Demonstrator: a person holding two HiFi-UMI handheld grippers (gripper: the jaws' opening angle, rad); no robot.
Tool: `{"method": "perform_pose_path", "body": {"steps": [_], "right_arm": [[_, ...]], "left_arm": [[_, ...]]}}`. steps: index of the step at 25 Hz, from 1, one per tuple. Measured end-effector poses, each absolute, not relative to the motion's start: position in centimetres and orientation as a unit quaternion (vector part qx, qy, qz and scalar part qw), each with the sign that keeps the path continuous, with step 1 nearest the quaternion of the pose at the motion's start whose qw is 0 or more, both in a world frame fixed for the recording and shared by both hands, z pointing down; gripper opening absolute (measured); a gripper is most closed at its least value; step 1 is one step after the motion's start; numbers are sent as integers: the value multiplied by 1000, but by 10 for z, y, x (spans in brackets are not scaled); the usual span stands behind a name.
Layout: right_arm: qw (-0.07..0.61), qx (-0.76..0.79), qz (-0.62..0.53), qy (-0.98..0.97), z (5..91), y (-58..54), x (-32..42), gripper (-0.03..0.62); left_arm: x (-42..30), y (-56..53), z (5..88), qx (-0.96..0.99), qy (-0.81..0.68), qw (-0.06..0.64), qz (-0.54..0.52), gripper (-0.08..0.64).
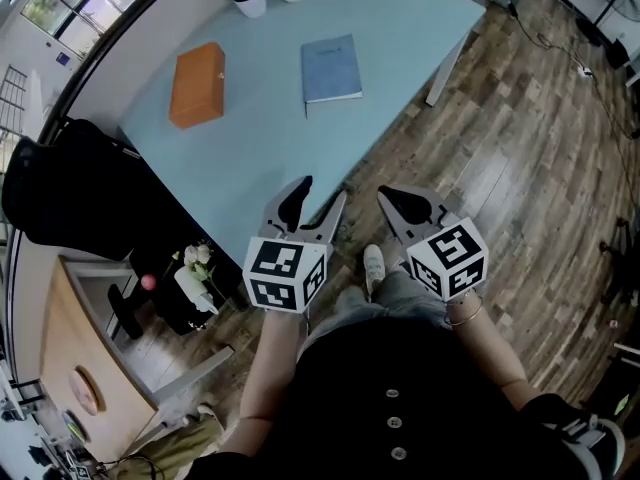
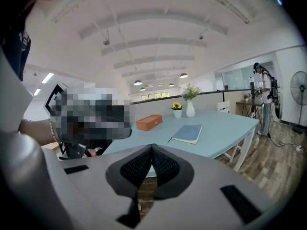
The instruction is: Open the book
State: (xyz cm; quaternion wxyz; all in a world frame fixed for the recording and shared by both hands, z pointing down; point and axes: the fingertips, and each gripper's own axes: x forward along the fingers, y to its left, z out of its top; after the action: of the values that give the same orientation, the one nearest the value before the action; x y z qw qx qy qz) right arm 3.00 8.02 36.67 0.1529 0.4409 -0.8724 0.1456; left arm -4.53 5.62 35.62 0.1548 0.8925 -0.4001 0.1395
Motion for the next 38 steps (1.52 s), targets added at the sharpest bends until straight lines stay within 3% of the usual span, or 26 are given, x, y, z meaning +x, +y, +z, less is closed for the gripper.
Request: {"method": "perform_pose_path", "body": {"steps": [19, 38], "right_arm": [[148, 430, 147, -878, 369, 5, 77, 2], [154, 434, 163, -872, 373, -62, 49, 2]], "left_arm": [[0, -12, 358, 887, -410, 167, 135, 206], [-18, -86, 363, 903, -363, 164, 162, 204]]}}
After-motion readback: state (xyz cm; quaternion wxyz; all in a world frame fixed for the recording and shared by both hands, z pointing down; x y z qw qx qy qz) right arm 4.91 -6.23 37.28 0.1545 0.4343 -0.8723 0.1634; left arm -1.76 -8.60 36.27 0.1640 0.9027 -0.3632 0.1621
